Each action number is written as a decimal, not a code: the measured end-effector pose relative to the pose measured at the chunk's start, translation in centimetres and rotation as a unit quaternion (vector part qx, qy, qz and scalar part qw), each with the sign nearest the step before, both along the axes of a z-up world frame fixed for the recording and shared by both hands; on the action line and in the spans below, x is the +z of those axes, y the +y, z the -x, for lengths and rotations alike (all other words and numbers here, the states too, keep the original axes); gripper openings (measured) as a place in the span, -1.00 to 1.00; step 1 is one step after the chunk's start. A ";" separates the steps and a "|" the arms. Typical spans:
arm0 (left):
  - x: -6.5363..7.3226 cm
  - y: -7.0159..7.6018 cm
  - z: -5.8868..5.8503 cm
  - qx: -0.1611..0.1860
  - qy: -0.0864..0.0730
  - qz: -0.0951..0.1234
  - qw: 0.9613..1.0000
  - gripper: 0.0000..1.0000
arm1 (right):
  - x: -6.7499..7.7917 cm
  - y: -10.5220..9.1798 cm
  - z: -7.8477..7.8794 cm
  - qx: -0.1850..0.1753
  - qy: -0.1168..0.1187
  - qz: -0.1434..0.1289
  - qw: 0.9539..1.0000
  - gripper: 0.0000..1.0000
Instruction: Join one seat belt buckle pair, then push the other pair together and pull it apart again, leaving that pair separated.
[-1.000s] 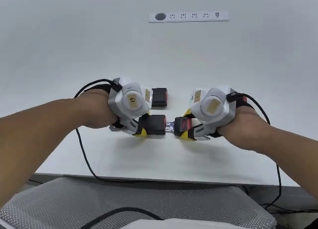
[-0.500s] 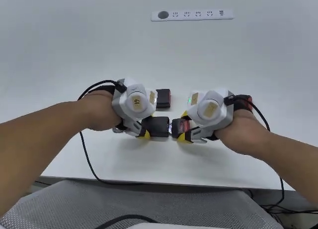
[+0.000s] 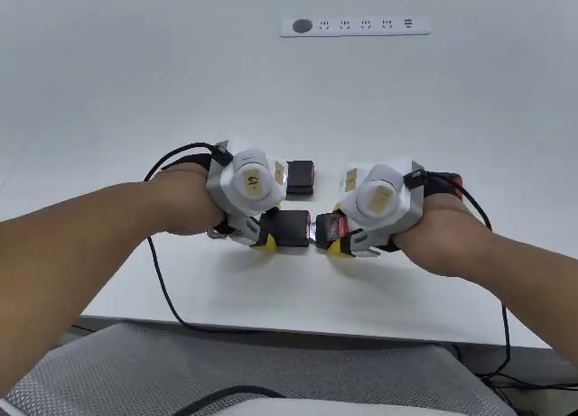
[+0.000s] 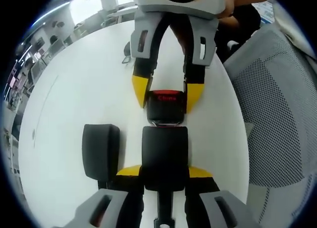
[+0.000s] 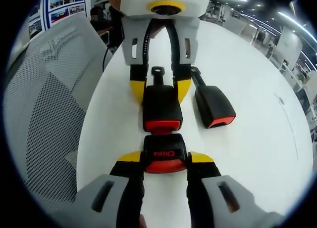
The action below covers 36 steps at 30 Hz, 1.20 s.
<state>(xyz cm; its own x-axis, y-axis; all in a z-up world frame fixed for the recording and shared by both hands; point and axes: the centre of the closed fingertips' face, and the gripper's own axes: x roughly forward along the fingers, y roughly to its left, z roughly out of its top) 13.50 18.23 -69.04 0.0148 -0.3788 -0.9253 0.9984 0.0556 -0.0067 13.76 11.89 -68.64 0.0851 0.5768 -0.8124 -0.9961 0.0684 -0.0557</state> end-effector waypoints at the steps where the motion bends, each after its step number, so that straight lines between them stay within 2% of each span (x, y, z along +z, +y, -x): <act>1: 0.0 0.0 0.0 0.000 0.000 0.001 1.000 -0.38 | -0.1 0.0 0.0 -0.002 0.003 -0.002 1.000 -0.38; 6: 0.3 -0.1 0.2 -0.001 -0.002 0.010 1.000 -0.38 | -0.3 0.0 -0.2 -0.004 0.003 -0.005 1.000 -0.39; 16: 0.1 -0.1 0.1 -0.009 -0.001 0.008 1.000 -0.38 | -0.5 0.2 -0.1 -0.002 0.011 -0.010 1.000 -0.37; 27: 0.1 -0.4 0.2 0.012 0.001 0.001 1.000 -0.33 | -0.4 0.1 -0.1 0.004 0.020 -0.016 1.000 -0.32; 32: -0.1 -0.2 0.0 0.009 -0.006 -0.005 1.000 -0.32 | -0.2 0.0 0.1 0.005 0.019 -0.012 1.000 -0.31; 34: 0.2 -0.2 0.0 0.026 -0.002 0.001 1.000 -0.33 | -0.1 -0.2 0.2 0.003 0.018 -0.012 1.000 -0.28; 36: 0.9 -0.3 -0.1 0.026 -0.003 0.011 1.000 -0.34 | 0.1 -0.3 0.4 0.002 0.019 -0.014 1.000 -0.28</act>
